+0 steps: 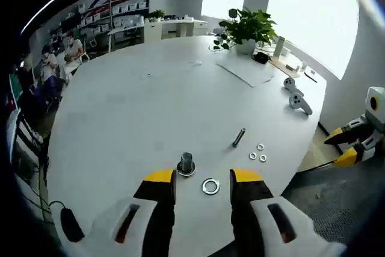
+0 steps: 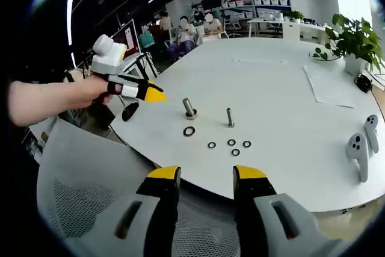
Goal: Place the washer onto the threaded stud by aligning its center hole with the stud, sliding it down to the base, and recovering from edge contact or off-axis alignment until the washer reaches the visible bottom stop.
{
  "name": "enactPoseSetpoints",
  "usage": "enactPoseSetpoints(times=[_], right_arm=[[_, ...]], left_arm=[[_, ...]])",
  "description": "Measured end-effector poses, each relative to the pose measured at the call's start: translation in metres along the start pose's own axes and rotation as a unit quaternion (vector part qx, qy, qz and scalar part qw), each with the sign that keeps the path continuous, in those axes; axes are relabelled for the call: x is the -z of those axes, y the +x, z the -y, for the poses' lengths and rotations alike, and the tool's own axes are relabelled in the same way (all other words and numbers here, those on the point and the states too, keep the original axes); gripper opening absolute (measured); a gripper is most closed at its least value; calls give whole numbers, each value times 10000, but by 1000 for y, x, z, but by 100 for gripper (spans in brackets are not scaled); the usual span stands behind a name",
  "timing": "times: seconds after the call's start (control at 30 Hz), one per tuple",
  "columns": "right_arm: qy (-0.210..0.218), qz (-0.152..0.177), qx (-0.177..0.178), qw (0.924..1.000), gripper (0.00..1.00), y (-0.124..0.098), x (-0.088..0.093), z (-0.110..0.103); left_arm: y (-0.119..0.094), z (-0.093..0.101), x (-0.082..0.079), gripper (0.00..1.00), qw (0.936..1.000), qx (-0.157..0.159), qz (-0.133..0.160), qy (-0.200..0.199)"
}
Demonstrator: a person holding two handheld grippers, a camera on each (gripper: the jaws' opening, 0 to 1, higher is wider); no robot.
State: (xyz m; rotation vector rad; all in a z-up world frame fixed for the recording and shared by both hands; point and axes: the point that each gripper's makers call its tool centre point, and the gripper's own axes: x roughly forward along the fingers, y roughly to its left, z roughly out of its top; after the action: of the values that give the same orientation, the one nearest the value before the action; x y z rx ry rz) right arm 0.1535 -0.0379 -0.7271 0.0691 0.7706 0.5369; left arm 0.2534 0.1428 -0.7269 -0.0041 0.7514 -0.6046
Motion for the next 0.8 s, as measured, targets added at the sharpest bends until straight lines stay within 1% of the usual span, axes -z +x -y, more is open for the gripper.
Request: enactPoseSetpoints(times=[0.03,0.07,0.1,0.13,0.17,0.2,0.33,0.43,0.5,0.57,0.7,0.8], right_arm=[[-26,-8,-13,10000,37,0,0,-1],[-39,-15,-25,10000,37,0,0,-1],[-45,-18,-50,10000,37,1,0,-2],[-50,-22,-60,10000,37,1,0,-3],[-67,-32,-64,10000,37,1,1,-3],[-71,-34,-63,9999,37,1,1,-3],[-41,-8,-73,10000,37,1,0,-3],[-67,-34,-69,9999,37,1,1,-3],[-66,-31,-70,9999,37,1,1,-3],[-74,-30,-74,9999,37,1,0,-3],[-51,-4,-65,10000,37,0,-1,-3],[-51,5,-49,10000,37,0,-1,-2]], left_arm=[[-8,6,6,34,9999,17,55,-129],[-13,9,11,34,10000,21,36,-88],[-18,14,18,34,10000,-1,-8,40],[-23,13,22,34,9995,-60,-106,281],[-29,14,26,35,9985,-109,-199,507],[-34,14,27,35,9978,-134,-221,611],[-50,12,18,35,9980,-175,-42,599],[-59,11,8,36,9982,-170,206,540],[-64,12,5,36,9978,-142,317,562],[-69,13,6,37,9974,-173,347,603],[-83,5,10,37,9938,-423,351,971],[-88,0,12,38,9936,-497,461,903]])
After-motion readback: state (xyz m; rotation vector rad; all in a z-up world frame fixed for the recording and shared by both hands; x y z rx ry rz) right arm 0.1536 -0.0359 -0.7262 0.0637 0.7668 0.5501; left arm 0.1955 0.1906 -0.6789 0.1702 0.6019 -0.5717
